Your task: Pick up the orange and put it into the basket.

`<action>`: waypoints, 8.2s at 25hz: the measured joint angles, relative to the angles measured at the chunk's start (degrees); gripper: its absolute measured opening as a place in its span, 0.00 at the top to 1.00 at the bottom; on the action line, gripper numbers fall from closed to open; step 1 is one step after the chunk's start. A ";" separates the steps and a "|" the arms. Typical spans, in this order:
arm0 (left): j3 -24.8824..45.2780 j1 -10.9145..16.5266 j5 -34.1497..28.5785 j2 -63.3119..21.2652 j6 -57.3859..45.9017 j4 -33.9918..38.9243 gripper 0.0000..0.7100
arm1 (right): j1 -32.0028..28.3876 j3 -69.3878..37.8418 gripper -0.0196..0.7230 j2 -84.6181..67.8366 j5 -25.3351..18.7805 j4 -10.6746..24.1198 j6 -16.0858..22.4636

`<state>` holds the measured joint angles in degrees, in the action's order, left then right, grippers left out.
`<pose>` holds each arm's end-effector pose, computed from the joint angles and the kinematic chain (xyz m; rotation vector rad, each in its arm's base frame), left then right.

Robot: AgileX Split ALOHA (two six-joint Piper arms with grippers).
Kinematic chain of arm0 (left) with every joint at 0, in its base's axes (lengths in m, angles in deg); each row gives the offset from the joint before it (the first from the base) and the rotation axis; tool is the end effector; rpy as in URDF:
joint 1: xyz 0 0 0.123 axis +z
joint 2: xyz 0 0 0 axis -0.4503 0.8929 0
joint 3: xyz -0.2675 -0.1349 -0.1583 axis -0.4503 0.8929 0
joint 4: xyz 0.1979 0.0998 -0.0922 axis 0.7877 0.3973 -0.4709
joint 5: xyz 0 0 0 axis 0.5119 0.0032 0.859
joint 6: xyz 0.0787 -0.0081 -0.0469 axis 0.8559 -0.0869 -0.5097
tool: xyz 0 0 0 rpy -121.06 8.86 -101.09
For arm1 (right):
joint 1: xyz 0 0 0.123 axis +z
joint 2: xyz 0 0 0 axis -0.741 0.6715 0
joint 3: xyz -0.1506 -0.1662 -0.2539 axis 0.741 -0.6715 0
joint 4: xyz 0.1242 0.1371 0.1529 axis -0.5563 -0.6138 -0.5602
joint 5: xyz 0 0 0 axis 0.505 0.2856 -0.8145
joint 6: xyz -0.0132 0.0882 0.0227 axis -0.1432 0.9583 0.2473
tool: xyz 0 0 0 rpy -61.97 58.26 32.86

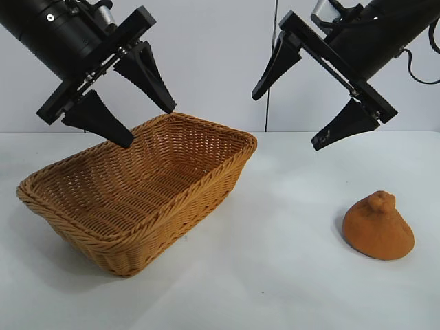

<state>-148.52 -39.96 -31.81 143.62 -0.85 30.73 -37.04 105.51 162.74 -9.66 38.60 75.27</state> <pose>0.3725 -0.1465 0.2863 0.1058 2.8435 -1.0673 0.3706 0.1233 0.2857 -0.0538 2.8687 0.9429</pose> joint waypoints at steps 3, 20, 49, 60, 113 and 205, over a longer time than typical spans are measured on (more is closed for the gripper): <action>0.00 0.00 0.00 0.00 0.00 0.00 0.30 | 0.00 0.00 0.04 0.00 0.12 0.00 0.00; 0.00 0.00 0.00 0.00 0.06 0.00 0.30 | 0.00 0.00 0.04 0.00 1.51 0.00 0.60; 0.00 0.64 2.14 -5.04 -4.62 5.58 0.29 | 0.00 0.00 0.04 0.00 1.69 0.00 0.71; 1.18 -0.56 -6.01 -15.60 -27.42 24.13 0.09 | 0.00 0.00 0.04 0.00 1.95 0.00 0.64; 26.25 -3.21 34.96 -0.74 -71.17 34.27 0.57 | 0.00 0.00 0.04 0.00 2.36 0.00 0.39; -25.60 6.96 -9.20 13.43 -14.86 38.84 0.10 | 0.00 0.00 0.04 0.00 -0.47 0.92 0.39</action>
<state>-174.12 -32.99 -41.02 157.05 -15.71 69.57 -37.04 105.51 162.74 -10.13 39.52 75.66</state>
